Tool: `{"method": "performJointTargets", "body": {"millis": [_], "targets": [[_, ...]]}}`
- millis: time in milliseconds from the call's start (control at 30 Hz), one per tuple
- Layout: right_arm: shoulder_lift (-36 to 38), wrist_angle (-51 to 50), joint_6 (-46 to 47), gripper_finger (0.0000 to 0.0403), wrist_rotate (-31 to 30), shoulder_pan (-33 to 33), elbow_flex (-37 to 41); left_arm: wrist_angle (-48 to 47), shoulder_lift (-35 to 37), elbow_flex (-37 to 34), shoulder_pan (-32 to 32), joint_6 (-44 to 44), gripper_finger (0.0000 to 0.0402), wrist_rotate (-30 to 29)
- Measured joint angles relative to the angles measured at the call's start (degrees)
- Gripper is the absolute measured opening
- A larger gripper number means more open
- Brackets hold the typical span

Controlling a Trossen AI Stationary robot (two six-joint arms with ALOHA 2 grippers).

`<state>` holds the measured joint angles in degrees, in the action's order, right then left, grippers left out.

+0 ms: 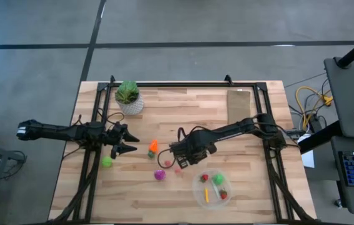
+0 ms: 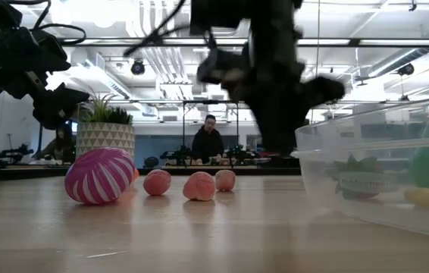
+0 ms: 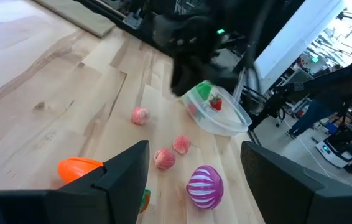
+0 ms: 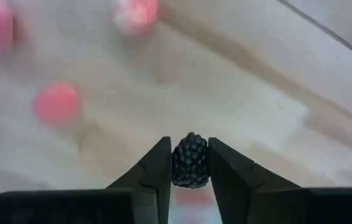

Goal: Pick and placing Produce into tupperware
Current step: Put the blackberry into the transparent bin

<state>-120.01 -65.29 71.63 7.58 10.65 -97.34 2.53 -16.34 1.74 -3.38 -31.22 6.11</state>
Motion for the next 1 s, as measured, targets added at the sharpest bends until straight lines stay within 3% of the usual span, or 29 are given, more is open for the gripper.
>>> {"method": "performJointTargets", "body": {"millis": [200,400,633,767,1000], "targets": [[2.5,-13.0,6.1,0.0089,-1.0,7.0,-7.6,0.0,0.0,0.0,0.0,0.0,0.0240,0.0],[3.0,-15.3,18.8,0.0092,-0.7,14.3,-10.5,0.0,0.0,0.0,0.0,0.3,0.0240,0.0],[2.8,-10.1,27.6,0.0093,0.2,17.6,-3.3,0.0,-0.1,0.0,0.0,0.5,0.0240,0.2],[2.8,-5.3,25.8,0.0093,-0.1,15.8,0.3,0.0,0.0,0.0,0.0,0.5,0.0240,0.2],[2.8,-5.9,22.5,0.0093,-1.2,13.7,3.3,-0.1,-0.1,0.0,0.0,0.1,0.0240,0.2]]}}
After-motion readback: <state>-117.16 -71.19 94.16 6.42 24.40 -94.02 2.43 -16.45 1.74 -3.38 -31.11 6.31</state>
